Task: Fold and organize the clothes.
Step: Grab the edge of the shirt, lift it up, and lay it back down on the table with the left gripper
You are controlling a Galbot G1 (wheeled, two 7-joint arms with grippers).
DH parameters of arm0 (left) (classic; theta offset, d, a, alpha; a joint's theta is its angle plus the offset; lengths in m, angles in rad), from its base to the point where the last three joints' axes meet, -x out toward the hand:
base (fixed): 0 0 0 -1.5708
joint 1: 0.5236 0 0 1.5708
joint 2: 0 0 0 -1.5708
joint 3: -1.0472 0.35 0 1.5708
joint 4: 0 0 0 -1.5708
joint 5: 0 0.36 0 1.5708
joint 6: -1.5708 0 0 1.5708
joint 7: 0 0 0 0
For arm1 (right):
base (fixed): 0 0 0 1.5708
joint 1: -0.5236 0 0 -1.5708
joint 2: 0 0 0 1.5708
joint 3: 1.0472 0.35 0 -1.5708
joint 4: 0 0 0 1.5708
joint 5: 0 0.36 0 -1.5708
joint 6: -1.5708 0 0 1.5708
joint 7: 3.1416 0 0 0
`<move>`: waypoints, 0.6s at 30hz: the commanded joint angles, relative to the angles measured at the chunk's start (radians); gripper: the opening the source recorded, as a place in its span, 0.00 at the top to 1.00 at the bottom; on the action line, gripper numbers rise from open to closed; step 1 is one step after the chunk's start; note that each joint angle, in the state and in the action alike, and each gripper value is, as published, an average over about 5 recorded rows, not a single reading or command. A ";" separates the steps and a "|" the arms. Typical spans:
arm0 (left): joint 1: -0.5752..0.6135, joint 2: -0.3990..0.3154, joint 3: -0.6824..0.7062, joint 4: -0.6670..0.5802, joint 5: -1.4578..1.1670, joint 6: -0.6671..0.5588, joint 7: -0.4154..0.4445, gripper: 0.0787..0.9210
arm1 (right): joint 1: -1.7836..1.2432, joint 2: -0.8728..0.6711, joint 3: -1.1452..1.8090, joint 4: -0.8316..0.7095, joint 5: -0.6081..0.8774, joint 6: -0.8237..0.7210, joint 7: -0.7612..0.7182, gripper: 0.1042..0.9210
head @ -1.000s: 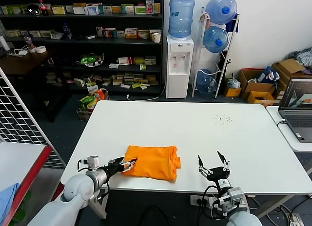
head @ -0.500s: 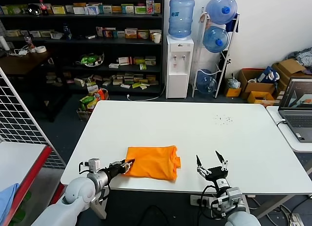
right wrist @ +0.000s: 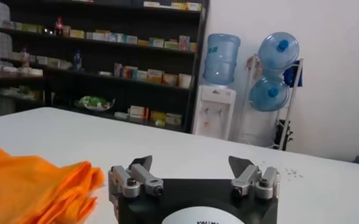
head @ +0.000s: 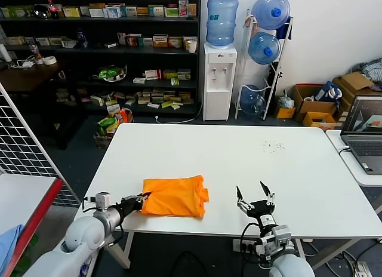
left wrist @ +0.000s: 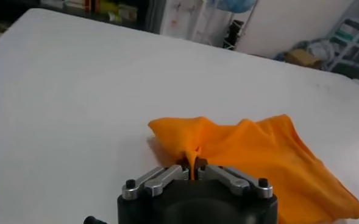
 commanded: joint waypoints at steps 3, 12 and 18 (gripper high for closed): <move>0.027 0.211 -0.135 0.008 0.053 0.050 -0.141 0.94 | 0.043 0.003 -0.028 -0.008 0.001 -0.011 0.008 0.12; 0.006 0.376 -0.202 0.141 0.129 0.009 -0.186 0.94 | 0.070 0.006 -0.050 -0.010 0.002 -0.019 0.013 0.12; -0.015 0.478 -0.224 0.170 0.155 -0.026 -0.206 0.94 | 0.091 0.012 -0.059 -0.014 0.005 -0.020 0.014 0.12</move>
